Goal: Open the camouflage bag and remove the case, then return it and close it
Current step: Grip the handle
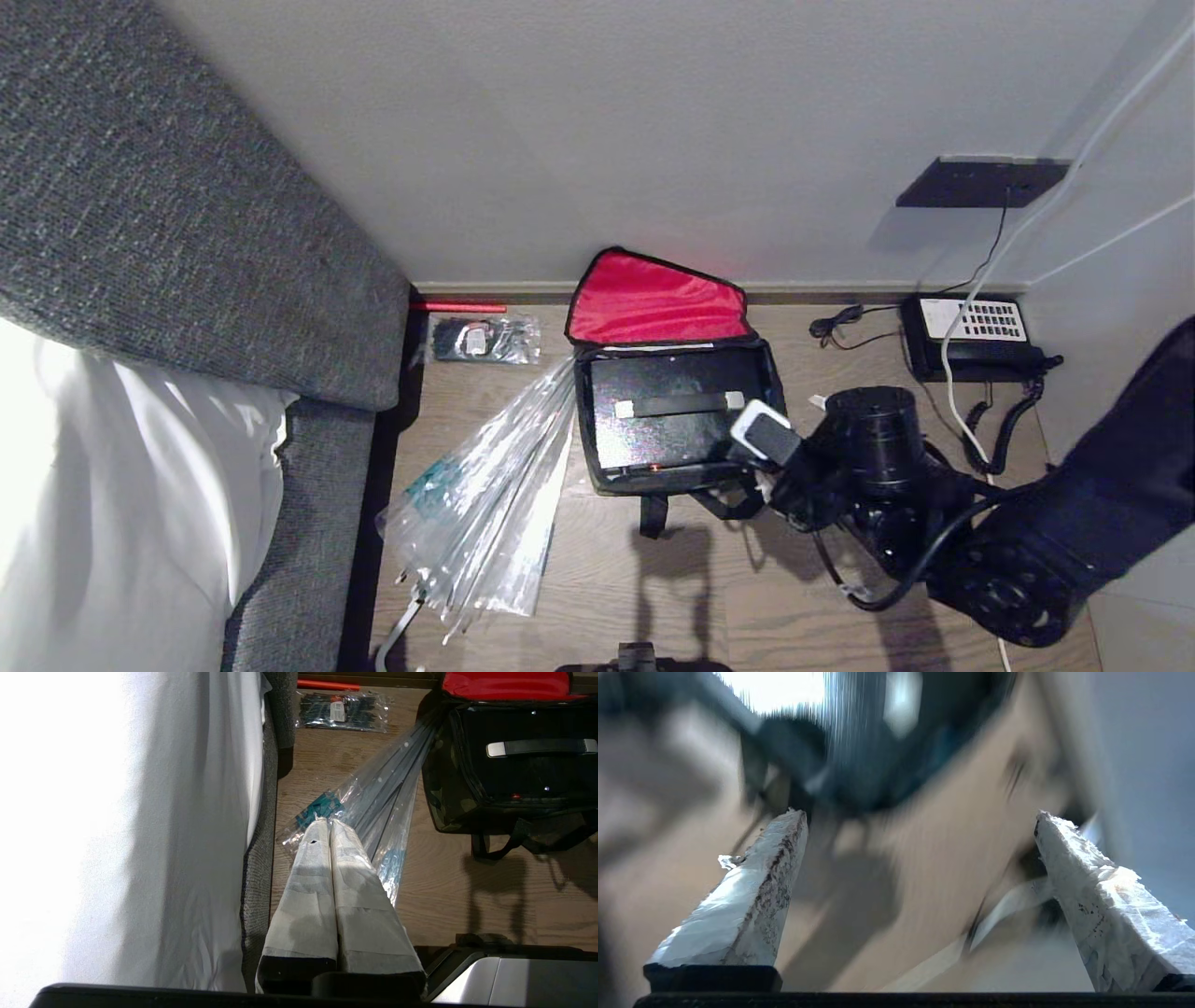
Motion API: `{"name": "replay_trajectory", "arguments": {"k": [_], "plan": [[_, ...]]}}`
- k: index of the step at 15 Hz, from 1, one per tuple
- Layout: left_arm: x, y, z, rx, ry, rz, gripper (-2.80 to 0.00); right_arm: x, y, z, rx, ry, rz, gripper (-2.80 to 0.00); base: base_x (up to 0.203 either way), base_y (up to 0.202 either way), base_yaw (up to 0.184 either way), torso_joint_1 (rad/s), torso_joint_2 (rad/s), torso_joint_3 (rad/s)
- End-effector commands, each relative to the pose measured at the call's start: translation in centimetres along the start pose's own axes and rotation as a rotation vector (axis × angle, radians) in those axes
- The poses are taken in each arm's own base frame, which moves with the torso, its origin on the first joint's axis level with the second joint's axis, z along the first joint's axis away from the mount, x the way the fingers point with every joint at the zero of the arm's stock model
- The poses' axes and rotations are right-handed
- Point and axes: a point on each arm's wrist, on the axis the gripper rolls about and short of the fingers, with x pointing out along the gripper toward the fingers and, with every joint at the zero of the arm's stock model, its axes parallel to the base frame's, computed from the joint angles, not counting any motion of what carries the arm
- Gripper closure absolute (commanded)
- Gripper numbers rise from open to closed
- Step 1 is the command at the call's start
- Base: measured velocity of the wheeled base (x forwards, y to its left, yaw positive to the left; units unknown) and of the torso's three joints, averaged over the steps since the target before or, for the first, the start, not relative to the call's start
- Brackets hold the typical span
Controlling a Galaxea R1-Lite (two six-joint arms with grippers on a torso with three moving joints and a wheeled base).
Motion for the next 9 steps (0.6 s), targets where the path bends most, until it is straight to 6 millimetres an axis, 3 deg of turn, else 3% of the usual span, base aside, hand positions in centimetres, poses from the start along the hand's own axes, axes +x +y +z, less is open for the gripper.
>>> {"name": "replay_trajectory", "arguments": {"k": [1, 4, 7, 9], "plan": [[0.0, 0.0, 0.0, 0.000, 0.000, 0.002, 0.00, 2.4, 2.3, 1.0, -0.087, -0.095, -0.031, -2.80, 0.000, 0.000, 0.000, 0.000, 0.00, 0.000], [0.0, 0.0, 0.0, 0.000, 0.000, 0.002, 0.00, 3.8, 1.6, 2.7, -0.332, -0.146, -0.086, -2.80, 0.000, 0.000, 0.000, 0.000, 0.00, 0.000], [0.0, 0.0, 0.0, 0.000, -0.002, 0.001, 0.00, 5.3, 3.4, 2.5, -0.523, -0.132, -0.089, -2.80, 0.000, 0.000, 0.000, 0.000, 0.00, 0.000], [0.0, 0.0, 0.0, 0.000, -0.002, 0.000, 0.00, 6.8, 4.0, 3.2, -0.549, -0.062, -0.158, -2.80, 0.000, 0.000, 0.000, 0.000, 0.00, 0.000]]}}
